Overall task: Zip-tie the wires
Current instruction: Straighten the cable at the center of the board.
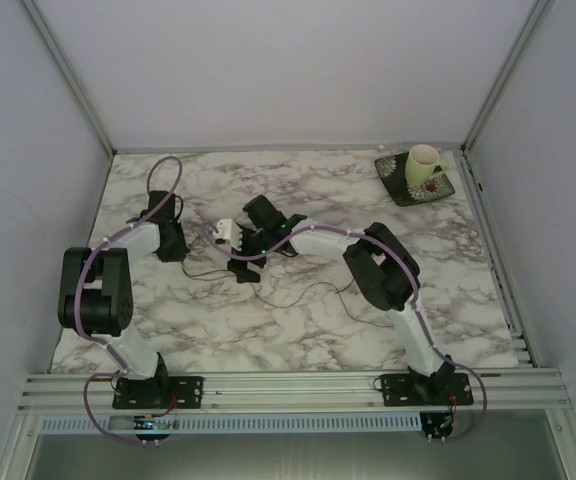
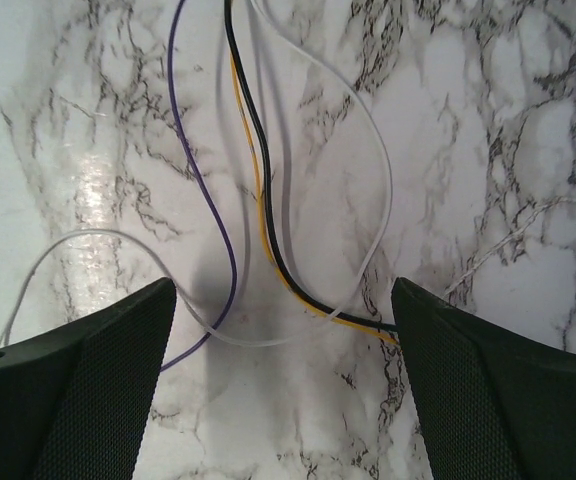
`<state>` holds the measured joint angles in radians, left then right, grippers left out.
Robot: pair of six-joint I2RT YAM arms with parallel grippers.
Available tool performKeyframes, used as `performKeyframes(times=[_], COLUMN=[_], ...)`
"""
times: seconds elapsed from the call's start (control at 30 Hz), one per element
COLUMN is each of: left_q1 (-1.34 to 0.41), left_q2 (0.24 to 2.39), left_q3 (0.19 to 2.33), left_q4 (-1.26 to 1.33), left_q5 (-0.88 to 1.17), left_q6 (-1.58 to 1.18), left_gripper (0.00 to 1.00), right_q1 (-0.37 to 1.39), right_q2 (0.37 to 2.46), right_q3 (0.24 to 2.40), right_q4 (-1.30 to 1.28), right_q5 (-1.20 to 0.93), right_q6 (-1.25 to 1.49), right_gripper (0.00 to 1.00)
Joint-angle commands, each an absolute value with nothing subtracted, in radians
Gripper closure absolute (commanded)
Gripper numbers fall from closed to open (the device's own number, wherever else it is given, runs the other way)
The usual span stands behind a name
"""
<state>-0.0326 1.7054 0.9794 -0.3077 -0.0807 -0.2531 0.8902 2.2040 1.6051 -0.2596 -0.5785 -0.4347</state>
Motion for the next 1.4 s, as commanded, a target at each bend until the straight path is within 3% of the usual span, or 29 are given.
performKeyframes(times=[0.0, 0.4, 0.57, 1.0, 1.27, 1.37], left_q1=[-0.026, -0.024, -0.024, -0.167, -0.238, -0.239], left_q2=[1.723, 1.728, 1.723, 1.56, 1.416, 1.362], left_q3=[0.985, 0.983, 0.949, 0.757, 0.633, 0.59], left_q4=[-0.357, -0.361, -0.336, -0.199, -0.16, -0.171], left_q5=[-0.091, -0.095, -0.048, 0.028, 0.019, 0.007], left_q6=[-0.234, -0.23, -0.246, -0.449, -0.578, -0.591], left_gripper=[1.0, 1.0, 1.0, 1.0, 1.0, 1.0], right_q1=[0.889, 0.92, 0.931, 0.93, 0.891, 0.859], right_q2=[2.235, 2.237, 2.141, 1.957, 1.871, 1.83], right_q3=[1.656, 1.653, 1.505, 1.241, 1.15, 1.136], right_q4=[-0.279, -0.337, -0.344, -0.346, -0.347, -0.346], right_q5=[-0.553, -0.362, -0.25, -0.162, -0.139, -0.173], right_q6=[-0.445, -0.417, -0.426, -0.382, -0.373, -0.355], right_gripper=[0.12, 0.15, 0.33, 0.6, 0.6, 0.55])
